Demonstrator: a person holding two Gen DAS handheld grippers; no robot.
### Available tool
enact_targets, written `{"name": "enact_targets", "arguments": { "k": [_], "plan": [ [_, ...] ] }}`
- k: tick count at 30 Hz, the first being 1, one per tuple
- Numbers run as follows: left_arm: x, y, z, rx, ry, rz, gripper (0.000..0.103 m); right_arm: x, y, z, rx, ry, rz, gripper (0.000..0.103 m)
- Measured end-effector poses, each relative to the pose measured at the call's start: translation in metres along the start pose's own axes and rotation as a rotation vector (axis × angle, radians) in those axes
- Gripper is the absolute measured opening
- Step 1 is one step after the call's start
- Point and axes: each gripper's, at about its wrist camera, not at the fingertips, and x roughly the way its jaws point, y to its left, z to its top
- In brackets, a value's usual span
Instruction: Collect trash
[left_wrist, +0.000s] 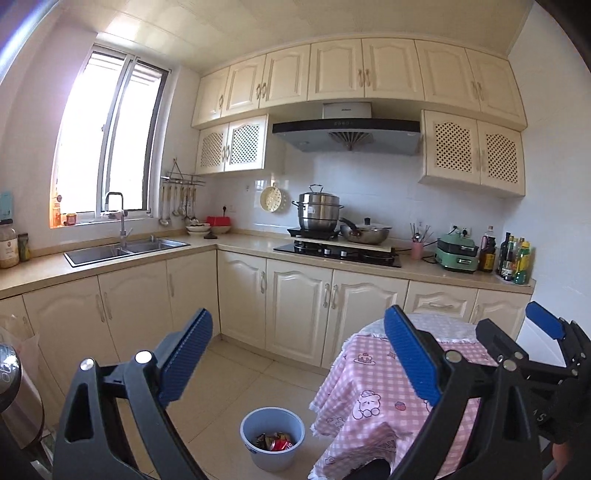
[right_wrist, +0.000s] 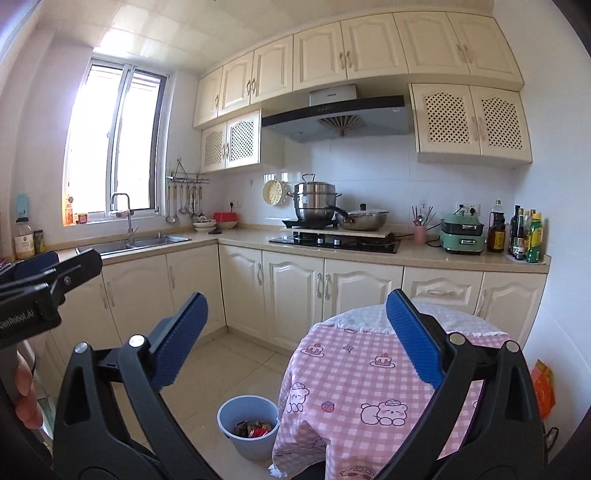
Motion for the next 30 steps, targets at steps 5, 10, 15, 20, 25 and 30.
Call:
{"name": "enact_targets", "arguments": {
  "k": [5, 10, 15, 20, 25, 30],
  "plan": [
    [-0.0003, -0.0047, -0.0007, 0.018, 0.010, -0.016, 0.092, -0.0035, -0.0032, 0.0008, -0.001, -0.009, 0.002, 0.096],
    [-0.0013, -0.0060, -0.0009, 0.022, -0.001, -0.018, 0.092, -0.0054, -0.0047, -0.0003, -0.004, -0.015, 0.005, 0.096],
    [-0.0005, -0.0054, -0.0010, 0.022, 0.001, -0.016, 0.092, -0.0033, -0.0059, -0.0011, -0.003, -0.009, 0.010, 0.096],
    [0.0000, -0.0053, 0.0001, 0.027, 0.003, -0.021, 0.092, -0.0009, -0.0060, -0.0003, -0.001, -0.004, 0.014, 0.096],
    [-0.0001, -0.0038, -0.0011, 0.029, 0.005, -0.029, 0.092, -0.0015, -0.0057, -0.0007, -0.006, -0.008, 0.011, 0.096],
    [0.0030, -0.0009, -0.0015, 0.026, 0.015, -0.037, 0.092, -0.0009, -0.0060, -0.0020, -0.005, -0.007, 0.014, 0.096]
  ]
}}
